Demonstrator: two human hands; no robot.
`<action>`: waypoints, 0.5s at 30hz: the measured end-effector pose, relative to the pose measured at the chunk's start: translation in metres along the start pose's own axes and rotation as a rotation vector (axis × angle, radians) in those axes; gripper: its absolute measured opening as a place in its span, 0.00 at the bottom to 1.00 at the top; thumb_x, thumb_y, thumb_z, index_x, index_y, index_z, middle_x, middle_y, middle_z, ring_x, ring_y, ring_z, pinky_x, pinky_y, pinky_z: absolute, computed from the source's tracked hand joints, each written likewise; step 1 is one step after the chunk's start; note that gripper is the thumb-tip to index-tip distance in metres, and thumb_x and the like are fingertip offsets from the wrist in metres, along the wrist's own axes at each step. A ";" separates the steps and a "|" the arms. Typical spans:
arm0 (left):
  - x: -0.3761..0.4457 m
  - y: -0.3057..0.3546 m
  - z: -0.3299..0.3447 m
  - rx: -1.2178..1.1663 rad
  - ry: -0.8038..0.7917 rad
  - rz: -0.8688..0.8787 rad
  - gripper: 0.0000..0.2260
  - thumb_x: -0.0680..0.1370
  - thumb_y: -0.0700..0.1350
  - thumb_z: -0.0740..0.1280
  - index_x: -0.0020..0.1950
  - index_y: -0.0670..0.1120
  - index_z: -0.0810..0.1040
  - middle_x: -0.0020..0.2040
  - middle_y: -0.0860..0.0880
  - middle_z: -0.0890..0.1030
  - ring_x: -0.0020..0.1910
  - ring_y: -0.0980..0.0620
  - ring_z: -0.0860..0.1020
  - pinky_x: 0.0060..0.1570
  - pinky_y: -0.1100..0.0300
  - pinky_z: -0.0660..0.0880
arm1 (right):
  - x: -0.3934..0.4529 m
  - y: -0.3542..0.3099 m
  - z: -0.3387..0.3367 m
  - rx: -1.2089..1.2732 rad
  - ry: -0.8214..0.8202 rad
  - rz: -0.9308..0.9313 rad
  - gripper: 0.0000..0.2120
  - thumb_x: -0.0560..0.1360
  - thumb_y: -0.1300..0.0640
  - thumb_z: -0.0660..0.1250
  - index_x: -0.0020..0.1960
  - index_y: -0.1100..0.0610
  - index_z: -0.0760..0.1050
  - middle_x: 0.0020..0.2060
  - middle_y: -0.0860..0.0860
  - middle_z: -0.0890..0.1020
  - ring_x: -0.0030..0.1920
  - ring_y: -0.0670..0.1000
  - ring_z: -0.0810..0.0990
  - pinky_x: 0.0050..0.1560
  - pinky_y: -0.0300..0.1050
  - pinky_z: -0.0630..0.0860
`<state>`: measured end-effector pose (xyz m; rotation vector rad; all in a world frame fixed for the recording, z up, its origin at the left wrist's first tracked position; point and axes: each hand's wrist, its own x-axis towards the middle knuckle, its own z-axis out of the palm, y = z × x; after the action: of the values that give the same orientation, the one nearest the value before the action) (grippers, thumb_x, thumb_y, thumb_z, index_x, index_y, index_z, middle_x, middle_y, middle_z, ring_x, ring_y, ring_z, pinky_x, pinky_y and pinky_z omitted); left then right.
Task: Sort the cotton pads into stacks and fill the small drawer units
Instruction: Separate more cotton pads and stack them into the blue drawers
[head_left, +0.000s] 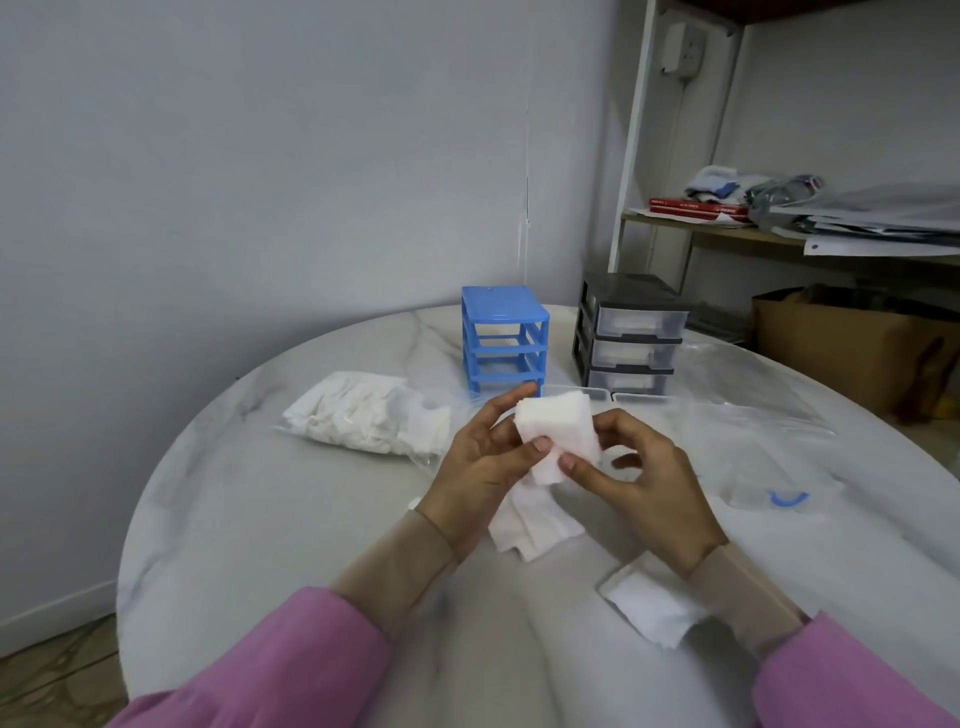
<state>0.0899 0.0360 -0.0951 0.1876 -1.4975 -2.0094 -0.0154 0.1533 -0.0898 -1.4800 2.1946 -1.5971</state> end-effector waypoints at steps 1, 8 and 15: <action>0.000 0.000 -0.001 0.063 -0.005 0.038 0.22 0.71 0.28 0.66 0.63 0.45 0.71 0.52 0.45 0.80 0.48 0.55 0.80 0.48 0.63 0.78 | 0.000 0.000 -0.002 -0.031 0.040 -0.043 0.12 0.69 0.56 0.73 0.50 0.51 0.74 0.45 0.42 0.78 0.48 0.41 0.74 0.46 0.28 0.67; -0.003 0.001 -0.003 0.297 -0.027 0.153 0.27 0.62 0.31 0.73 0.57 0.50 0.75 0.56 0.57 0.80 0.61 0.58 0.75 0.64 0.61 0.69 | 0.006 0.008 -0.008 -0.184 0.115 -0.293 0.19 0.66 0.64 0.75 0.47 0.44 0.72 0.44 0.36 0.73 0.51 0.35 0.70 0.46 0.25 0.65; -0.002 -0.002 -0.004 0.401 -0.012 0.220 0.19 0.69 0.25 0.68 0.53 0.45 0.77 0.44 0.56 0.84 0.49 0.59 0.80 0.51 0.67 0.75 | 0.006 0.007 -0.006 -0.147 0.068 -0.374 0.15 0.64 0.56 0.72 0.50 0.57 0.78 0.46 0.46 0.78 0.51 0.34 0.73 0.47 0.26 0.69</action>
<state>0.0924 0.0344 -0.0990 0.1654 -1.8317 -1.5281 -0.0264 0.1536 -0.0889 -2.0070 2.2124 -1.6297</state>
